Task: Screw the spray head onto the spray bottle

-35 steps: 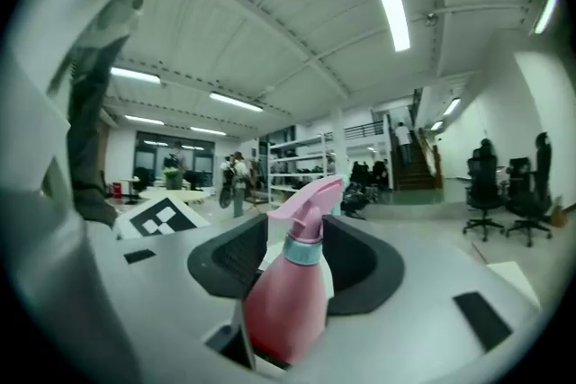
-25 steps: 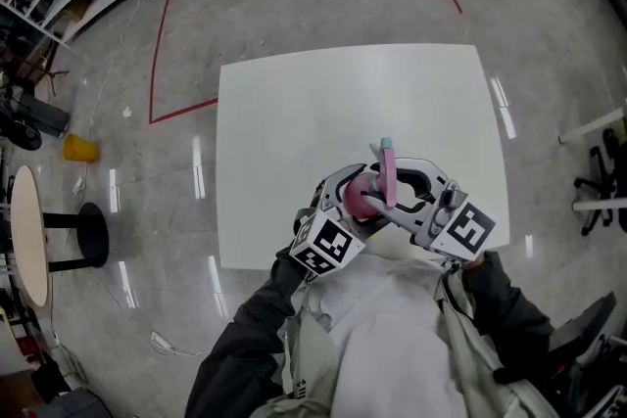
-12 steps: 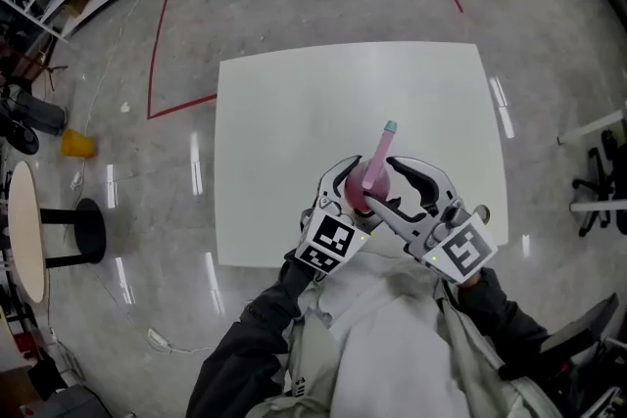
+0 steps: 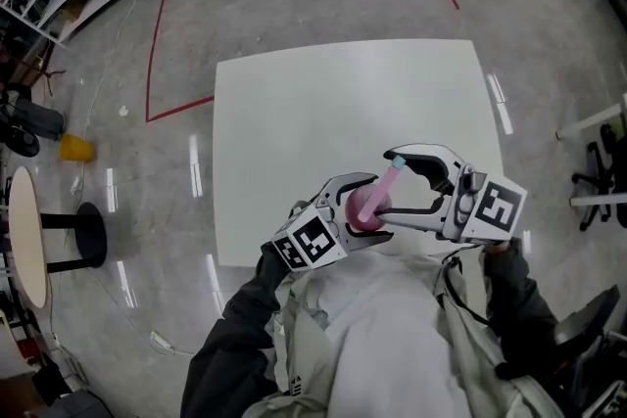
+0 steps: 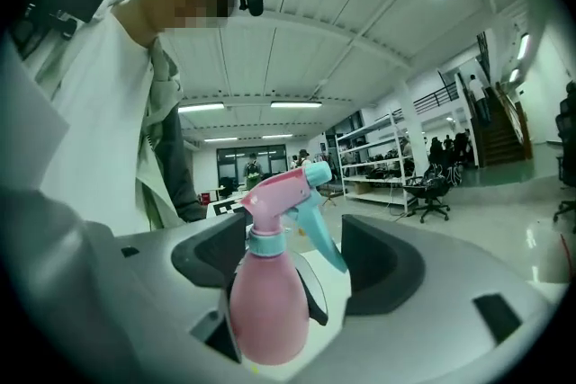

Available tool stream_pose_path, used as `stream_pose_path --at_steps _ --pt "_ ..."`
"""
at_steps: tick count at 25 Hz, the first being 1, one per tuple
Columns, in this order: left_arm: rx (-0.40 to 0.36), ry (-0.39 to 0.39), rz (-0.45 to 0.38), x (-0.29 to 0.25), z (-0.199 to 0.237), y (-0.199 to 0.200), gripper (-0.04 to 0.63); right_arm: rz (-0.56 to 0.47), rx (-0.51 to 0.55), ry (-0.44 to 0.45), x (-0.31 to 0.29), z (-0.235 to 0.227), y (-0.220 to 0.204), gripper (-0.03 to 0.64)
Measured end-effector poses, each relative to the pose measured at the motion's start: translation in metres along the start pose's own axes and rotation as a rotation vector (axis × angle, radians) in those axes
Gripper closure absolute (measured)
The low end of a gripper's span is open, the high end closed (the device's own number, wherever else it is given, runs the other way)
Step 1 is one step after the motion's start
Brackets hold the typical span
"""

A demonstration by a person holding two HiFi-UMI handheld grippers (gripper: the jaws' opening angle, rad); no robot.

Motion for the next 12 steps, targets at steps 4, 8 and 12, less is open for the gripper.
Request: stream_pose_path --at_steps 4,8,12 --pt "0.018 0.079 -0.004 0.0 0.003 -0.002 0.146 -0.006 0.038 -0.066 -0.005 0.0 0.0 0.308" --pt "0.045 0.319 0.005 0.008 0.023 0.002 0.146 -0.001 0.095 -0.408 -0.007 0.003 0.0 0.346" --pt "0.043 0.37 -0.016 0.012 0.03 0.006 0.146 0.014 0.134 -0.552 -0.013 0.021 -0.001 0.405"
Point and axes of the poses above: the fingertips, and each gripper's own axes: x backward along the fingers, z to its left, y out of its top, the point moved 9 cm from there along x, backward along the fingers, and after that the axes turned 10 degrees about -z, right-handed, at the moved point
